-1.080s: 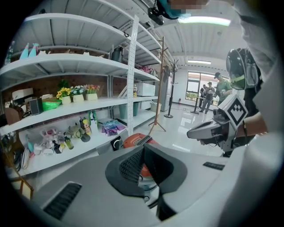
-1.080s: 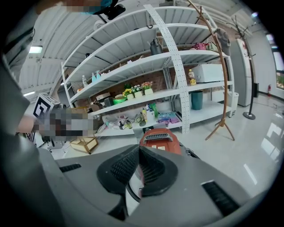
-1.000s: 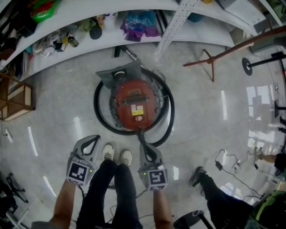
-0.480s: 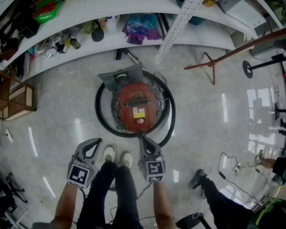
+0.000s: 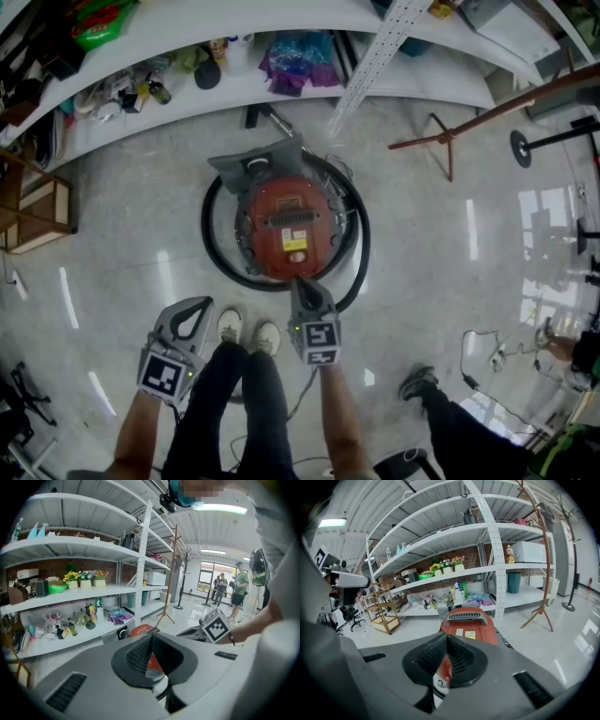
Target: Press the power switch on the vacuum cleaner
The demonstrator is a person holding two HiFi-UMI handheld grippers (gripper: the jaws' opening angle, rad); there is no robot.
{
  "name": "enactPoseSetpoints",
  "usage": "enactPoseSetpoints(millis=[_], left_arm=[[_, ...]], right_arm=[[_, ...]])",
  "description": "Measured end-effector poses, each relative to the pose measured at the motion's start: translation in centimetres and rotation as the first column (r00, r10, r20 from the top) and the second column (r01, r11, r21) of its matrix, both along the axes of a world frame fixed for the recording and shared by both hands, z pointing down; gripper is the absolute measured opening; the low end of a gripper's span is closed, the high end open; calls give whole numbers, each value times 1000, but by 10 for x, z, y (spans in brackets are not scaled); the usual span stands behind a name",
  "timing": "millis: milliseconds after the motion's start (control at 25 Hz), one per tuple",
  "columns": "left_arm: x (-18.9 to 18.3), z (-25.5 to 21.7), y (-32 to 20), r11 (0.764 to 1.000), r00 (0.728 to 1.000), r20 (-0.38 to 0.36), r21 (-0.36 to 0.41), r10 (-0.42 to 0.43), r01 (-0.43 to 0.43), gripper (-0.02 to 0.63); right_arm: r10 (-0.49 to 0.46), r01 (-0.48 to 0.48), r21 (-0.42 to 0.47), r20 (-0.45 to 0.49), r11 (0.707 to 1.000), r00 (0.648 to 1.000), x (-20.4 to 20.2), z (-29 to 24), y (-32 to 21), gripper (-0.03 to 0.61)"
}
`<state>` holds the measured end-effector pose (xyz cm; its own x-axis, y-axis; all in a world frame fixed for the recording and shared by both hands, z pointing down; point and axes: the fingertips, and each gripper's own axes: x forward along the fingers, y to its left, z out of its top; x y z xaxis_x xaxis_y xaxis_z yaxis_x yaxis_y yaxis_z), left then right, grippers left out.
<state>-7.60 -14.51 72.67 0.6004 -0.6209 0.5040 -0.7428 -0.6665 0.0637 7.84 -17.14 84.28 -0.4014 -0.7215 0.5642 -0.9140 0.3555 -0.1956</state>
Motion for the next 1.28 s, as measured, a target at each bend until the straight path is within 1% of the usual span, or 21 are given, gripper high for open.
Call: enactPoseSetpoints(millis=[200, 520, 880, 1040, 1280], left_arm=[[-1, 0, 1, 1000, 1000, -11, -7, -6, 6, 8], [1, 7, 8, 1000, 1000, -9, -28, 6, -6, 8], [-10, 11, 4, 1000, 1000, -6, -22, -13, 13, 8], [-15, 13, 4, 999, 1000, -5, -33, -28, 28, 8], [-16, 15, 5, 999, 1000, 0, -26, -20, 20, 8]], right_arm=[[28, -28, -37, 4, 999, 1000, 2, 15, -6, 2], [43, -42, -52, 10, 998, 999, 1, 35, -18, 2], [47, -46, -76, 7, 996, 999, -1, 57, -24, 2], [52, -51, -86, 12, 995, 999, -2, 65, -26, 2], [36, -36, -96, -10, 995, 999, -4, 73, -28, 2]])
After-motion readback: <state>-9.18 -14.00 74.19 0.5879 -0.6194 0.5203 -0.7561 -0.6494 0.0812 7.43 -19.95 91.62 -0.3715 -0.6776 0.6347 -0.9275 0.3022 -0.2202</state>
